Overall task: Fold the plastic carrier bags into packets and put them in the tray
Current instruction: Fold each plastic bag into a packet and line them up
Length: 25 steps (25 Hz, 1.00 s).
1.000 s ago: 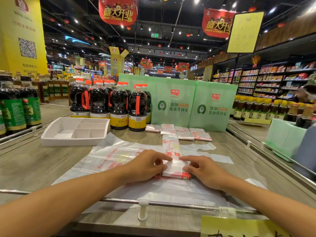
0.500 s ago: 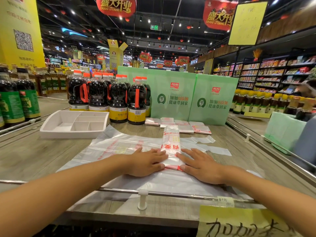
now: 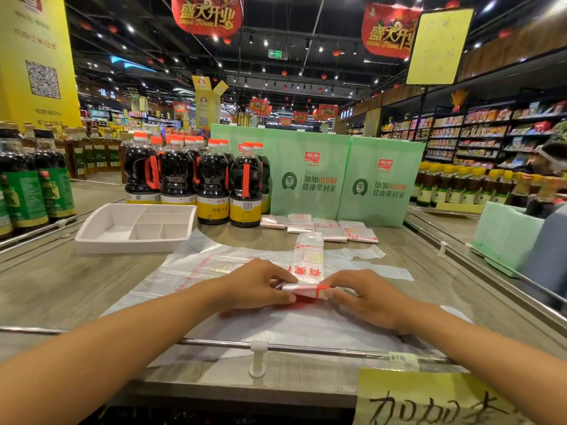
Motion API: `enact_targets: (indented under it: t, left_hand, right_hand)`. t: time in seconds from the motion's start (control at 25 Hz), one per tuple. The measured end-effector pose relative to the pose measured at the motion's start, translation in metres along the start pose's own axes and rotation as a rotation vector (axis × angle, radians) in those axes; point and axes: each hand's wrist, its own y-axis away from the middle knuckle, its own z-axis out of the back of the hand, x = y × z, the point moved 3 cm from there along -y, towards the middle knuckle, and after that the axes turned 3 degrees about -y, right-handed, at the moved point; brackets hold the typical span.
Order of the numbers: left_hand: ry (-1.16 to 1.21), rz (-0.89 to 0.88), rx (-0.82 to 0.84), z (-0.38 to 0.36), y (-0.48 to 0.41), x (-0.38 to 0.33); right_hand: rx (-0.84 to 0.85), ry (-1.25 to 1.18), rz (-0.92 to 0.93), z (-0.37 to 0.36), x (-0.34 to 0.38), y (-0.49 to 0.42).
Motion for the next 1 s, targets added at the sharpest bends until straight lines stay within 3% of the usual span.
enact_targets:
  t: [0.28,0.56,0.72,1.0]
  left_hand:
    - [0.223,0.059,-0.113,0.001,-0.003,-0.004]
    - [0.330,0.068,-0.098,-0.001,-0.006,-0.009]
    - [0.214,0.038,-0.117,-0.005,-0.007,-0.008]
    - [-0.120,0.031,-0.050,-0.008,-0.004,-0.008]
  right_hand:
    - [-0.148,-0.185,-0.065,0.001,-0.007,0.001]
    - [-0.084,-0.431,-0.167,-0.001,-0.010,-0.005]
    - [-0.074,-0.399,-0.190,-0.002,-0.010,-0.006]
    - [0.033,-0.119,-0.176,-0.010,-0.012,-0.006]
